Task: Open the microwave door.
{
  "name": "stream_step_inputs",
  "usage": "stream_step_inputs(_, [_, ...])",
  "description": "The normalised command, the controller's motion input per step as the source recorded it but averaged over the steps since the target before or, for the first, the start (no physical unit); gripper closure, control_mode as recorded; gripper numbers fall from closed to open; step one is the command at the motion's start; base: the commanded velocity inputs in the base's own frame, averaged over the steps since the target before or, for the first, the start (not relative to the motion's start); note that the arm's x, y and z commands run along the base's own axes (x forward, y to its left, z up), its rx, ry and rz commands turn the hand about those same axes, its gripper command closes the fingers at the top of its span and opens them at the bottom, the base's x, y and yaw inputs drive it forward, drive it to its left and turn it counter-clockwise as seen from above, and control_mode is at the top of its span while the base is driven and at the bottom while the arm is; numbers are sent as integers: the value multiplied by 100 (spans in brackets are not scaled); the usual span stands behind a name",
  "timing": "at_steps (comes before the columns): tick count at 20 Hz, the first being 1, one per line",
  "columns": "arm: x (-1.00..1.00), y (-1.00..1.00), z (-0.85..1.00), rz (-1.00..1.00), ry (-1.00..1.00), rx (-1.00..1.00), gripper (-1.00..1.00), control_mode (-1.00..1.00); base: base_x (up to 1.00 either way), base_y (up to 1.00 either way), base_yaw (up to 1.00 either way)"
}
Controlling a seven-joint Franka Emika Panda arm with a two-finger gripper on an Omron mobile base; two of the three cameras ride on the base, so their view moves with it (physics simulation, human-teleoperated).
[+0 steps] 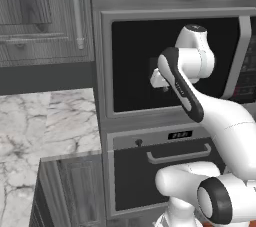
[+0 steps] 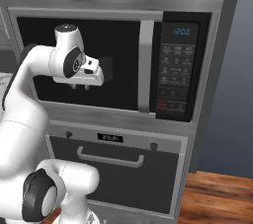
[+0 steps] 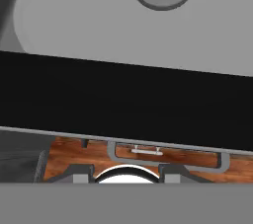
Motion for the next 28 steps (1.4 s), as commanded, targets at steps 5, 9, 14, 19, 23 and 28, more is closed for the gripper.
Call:
stream_step_inputs(5, [-28, -3, 0, 0, -1, 0, -100, -100, 0, 0, 0])
stream_step_inputs(9, [-9, -4, -2, 0, 0, 0, -100, -100, 0, 0, 0])
stream_step_inputs(14, [-5, -4, 0, 0, -4, 0, -100, -100, 0, 0, 0])
stream_step_inputs(19, [-30, -8, 0, 0, -6, 0, -100, 100, -13, -5, 0])
stream_step_inputs(23, [0, 0, 0, 0, 0, 0, -100, 100, -63, -44, 0])
stream_step_inputs(28, [0, 0, 0, 0, 0, 0, -100, 100, -49, -68, 0])
